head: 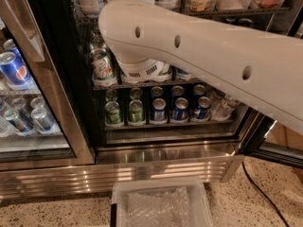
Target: Pick blue plastic bottle from top shelf of fridge
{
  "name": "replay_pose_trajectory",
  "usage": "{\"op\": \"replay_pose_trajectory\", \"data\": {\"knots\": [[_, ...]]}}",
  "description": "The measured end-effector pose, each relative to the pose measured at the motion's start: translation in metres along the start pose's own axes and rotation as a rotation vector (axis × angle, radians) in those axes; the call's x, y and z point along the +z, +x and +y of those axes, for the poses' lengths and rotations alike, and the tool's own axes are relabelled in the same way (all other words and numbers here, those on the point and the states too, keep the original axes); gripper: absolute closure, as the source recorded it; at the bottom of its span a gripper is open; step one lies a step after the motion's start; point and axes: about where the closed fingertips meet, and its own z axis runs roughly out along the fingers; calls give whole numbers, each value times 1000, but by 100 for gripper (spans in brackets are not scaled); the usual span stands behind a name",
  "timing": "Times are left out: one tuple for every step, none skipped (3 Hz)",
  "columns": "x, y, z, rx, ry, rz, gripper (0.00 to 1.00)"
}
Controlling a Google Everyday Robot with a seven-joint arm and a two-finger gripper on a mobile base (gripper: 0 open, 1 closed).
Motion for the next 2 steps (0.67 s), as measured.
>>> {"op": "replay_pose_trajectory", "data": {"knots": [[5,-4,3,4,-10,-11,48],[5,-4,3,4,-10,-11,67]]}}
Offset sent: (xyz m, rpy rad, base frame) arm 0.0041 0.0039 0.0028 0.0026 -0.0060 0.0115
